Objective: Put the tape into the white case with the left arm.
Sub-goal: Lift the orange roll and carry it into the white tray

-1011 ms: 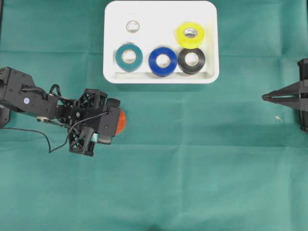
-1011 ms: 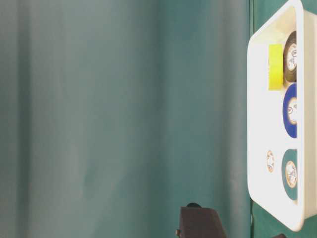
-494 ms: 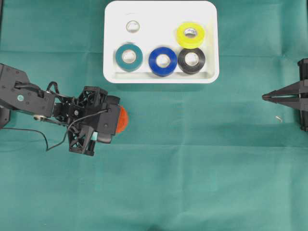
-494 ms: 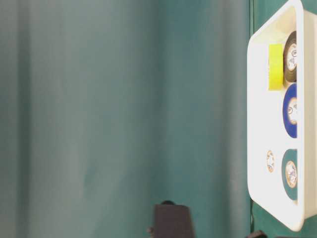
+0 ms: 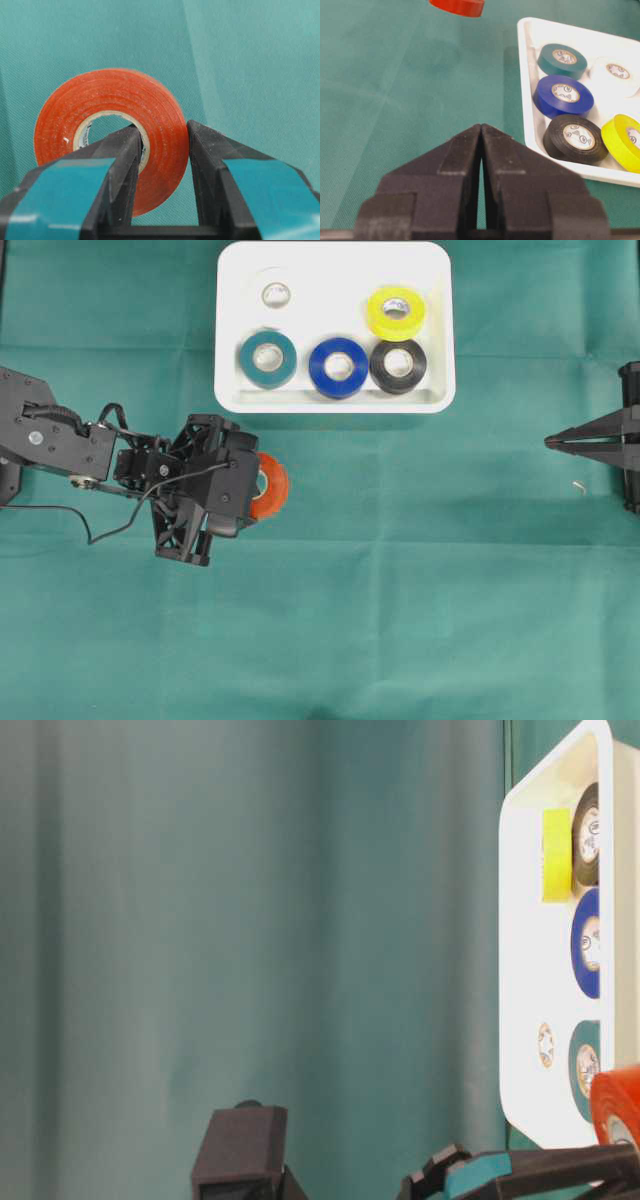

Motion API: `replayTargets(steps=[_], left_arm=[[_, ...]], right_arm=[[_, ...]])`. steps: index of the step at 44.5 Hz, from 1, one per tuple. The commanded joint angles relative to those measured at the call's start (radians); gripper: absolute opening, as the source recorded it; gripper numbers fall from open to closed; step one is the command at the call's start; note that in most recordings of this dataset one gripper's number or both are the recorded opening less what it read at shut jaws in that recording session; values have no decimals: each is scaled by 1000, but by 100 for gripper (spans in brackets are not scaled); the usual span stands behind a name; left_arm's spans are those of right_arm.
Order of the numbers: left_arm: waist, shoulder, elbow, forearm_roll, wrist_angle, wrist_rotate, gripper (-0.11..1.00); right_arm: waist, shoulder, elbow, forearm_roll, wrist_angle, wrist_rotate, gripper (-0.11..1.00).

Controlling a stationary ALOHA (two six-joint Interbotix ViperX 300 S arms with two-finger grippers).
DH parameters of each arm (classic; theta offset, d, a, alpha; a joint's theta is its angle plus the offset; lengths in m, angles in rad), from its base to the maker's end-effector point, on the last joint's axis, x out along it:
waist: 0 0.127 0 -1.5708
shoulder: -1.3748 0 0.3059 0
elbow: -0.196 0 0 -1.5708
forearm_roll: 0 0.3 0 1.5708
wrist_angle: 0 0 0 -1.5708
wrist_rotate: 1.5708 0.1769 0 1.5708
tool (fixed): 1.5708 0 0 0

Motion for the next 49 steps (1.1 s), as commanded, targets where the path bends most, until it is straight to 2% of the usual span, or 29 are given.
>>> replayTargets(steps=[1,14,31,40,49], left_arm=[[12,-26,-25,2,-5,2,26],[78,-26,-60,3,-5,18,26],[235,8,-130,2,-5,123,26],[333,74,-189,2,-5,190,26],[394,150,-273,2,-5,264,26]], right_arm=[[-2,6,-26,-2,-8,2,-9],[0,6,-26,0,-6,2,-9],[-2,6,-26,-2,-6,2,-9],[0,6,-25,-2,-6,2,-9],[0,6,-21,-2,-6,2,-9]])
